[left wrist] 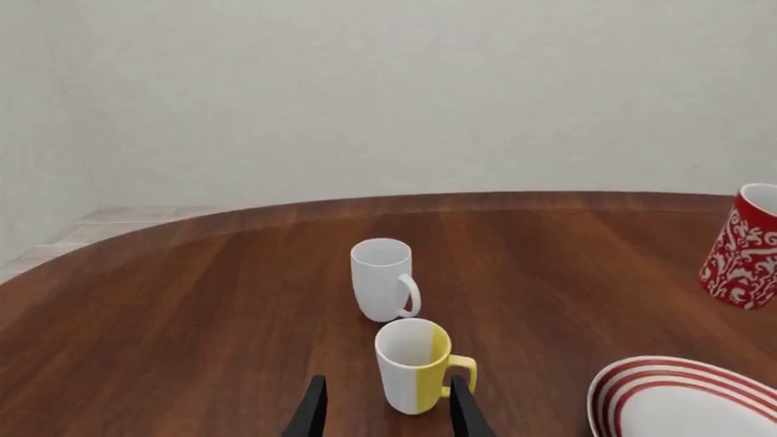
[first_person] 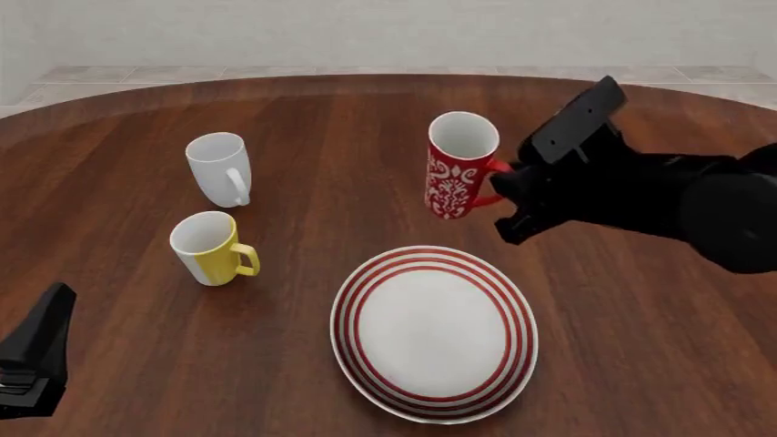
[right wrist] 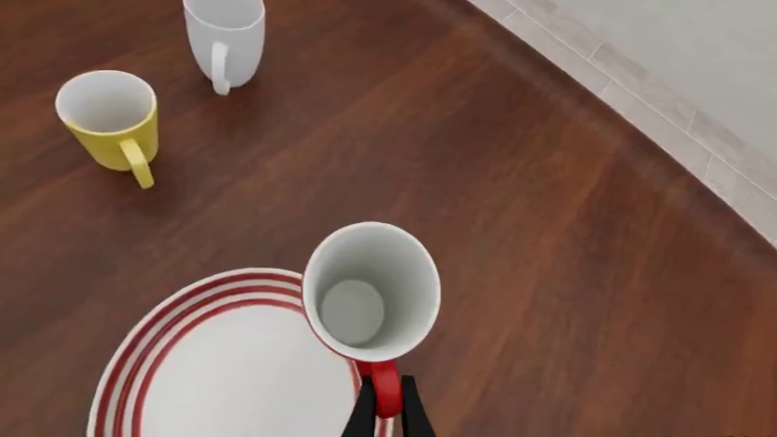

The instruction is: Pick up the red mug and put it on the plate

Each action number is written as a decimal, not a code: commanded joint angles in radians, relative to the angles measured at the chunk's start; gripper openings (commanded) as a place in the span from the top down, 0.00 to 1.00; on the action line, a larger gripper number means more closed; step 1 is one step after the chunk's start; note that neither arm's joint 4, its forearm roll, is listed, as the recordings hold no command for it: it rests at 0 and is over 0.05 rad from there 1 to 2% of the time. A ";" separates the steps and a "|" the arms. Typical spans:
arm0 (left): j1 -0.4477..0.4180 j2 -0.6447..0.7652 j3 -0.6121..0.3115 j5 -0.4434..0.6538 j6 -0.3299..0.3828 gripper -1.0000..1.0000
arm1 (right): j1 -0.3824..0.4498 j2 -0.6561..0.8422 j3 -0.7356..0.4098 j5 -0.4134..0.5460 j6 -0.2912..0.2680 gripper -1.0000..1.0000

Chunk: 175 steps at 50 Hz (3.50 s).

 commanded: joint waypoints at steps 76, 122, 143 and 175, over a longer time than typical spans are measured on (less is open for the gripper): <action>-0.005 0.000 -0.004 -0.003 0.008 0.00 | 0.062 -0.347 0.263 0.109 0.091 1.00; -0.001 0.000 -0.005 -0.003 0.006 0.00 | 0.137 -0.240 0.317 0.013 0.143 1.00; 0.000 0.000 -0.014 0.005 0.003 0.00 | 0.143 -0.168 0.342 -0.058 0.161 1.00; -0.001 0.000 -0.017 0.003 0.002 0.00 | 0.146 -0.110 0.349 -0.097 0.175 1.00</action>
